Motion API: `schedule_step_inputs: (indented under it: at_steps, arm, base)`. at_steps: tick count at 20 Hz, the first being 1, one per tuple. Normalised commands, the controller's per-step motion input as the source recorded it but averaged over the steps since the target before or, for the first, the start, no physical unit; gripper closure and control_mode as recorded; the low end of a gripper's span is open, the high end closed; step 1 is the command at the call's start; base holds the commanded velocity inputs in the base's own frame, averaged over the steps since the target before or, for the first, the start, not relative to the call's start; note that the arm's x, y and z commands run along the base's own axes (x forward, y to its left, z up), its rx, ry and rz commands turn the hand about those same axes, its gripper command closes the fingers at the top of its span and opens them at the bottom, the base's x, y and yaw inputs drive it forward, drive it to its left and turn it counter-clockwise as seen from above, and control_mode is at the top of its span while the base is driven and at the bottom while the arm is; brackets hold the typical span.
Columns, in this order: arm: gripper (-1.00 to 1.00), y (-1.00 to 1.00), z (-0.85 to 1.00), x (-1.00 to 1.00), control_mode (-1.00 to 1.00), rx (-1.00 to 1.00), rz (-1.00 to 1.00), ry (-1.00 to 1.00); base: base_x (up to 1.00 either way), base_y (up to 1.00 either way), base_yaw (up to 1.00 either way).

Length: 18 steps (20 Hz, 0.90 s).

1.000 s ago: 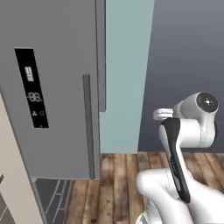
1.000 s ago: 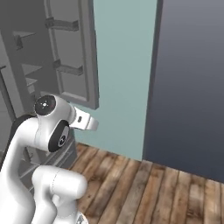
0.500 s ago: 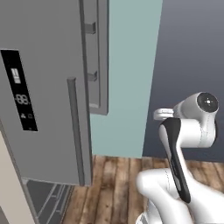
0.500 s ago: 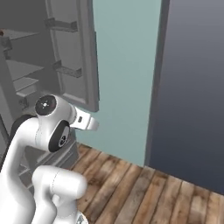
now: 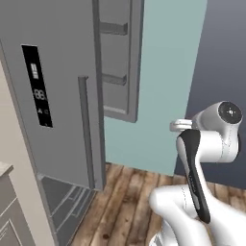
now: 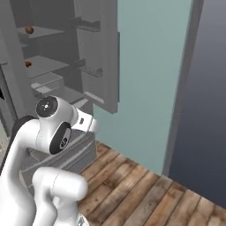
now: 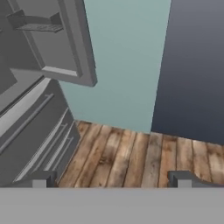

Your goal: Pick the egg and butter from the fridge and place them by the bowl for mixing.

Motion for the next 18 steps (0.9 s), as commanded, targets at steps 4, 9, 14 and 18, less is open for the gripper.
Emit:
schedule_step_inputs:
  at_steps: [4, 9, 14, 18]
  arm:
    - [-1.00, 0.00, 0.00, 0.00, 1.00, 0.00, 0.00, 0.00]
    - [-1.00, 0.00, 0.00, 0.00, 1.00, 0.00, 0.00, 0.00]
    - [-1.00, 0.00, 0.00, 0.00, 1.00, 0.00, 0.00, 0.00]
    - [-1.00, 0.00, 0.00, 0.00, 1.00, 0.00, 0.00, 0.00]
  base:
    - [0.06, -0.44, 0.39]
    - [0.08, -0.45, 0.37]
    - [0.17, -0.46, 0.33]
    - [0.22, -0.45, 0.31]
